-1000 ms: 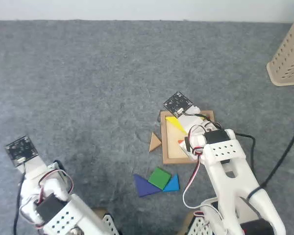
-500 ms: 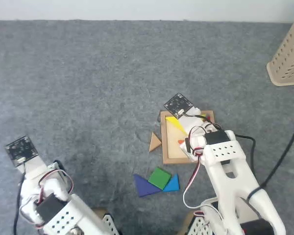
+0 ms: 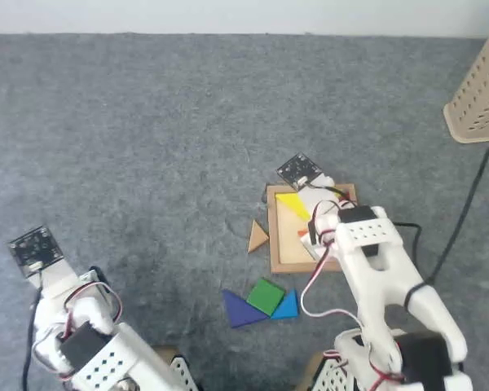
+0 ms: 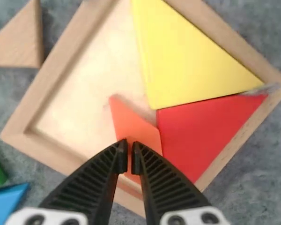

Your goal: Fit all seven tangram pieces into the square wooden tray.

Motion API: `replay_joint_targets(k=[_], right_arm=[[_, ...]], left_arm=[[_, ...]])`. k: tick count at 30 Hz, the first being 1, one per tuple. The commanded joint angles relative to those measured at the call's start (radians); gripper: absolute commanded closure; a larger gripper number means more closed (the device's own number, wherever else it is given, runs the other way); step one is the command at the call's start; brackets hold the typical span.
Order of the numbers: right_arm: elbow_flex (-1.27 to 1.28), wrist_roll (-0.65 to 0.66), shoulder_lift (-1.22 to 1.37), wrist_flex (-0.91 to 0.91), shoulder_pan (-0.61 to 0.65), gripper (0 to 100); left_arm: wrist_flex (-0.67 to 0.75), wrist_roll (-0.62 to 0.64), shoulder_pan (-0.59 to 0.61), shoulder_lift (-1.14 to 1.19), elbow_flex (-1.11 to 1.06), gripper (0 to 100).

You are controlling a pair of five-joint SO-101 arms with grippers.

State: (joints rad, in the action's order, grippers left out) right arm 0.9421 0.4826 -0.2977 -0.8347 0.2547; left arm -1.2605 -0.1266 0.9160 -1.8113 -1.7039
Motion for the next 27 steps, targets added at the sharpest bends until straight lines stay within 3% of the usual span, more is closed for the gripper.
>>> replay_joint_targets(k=[1,14,27], right_arm=[[-0.046,-0.008,0.044,0.019,-0.007,98.2],[-0.104,-0.077,0.070,0.013,0.136,98.2],[-0.479,-0.155,0.458,-0.064,0.193,98.2]], left_arm=[[-0.003,0.009,-0.002,-0.011,0.019,77],[-0.003,0.009,-0.002,-0.011,0.019,77],[-0.003,0.009,-0.002,-0.011,0.019,77]])
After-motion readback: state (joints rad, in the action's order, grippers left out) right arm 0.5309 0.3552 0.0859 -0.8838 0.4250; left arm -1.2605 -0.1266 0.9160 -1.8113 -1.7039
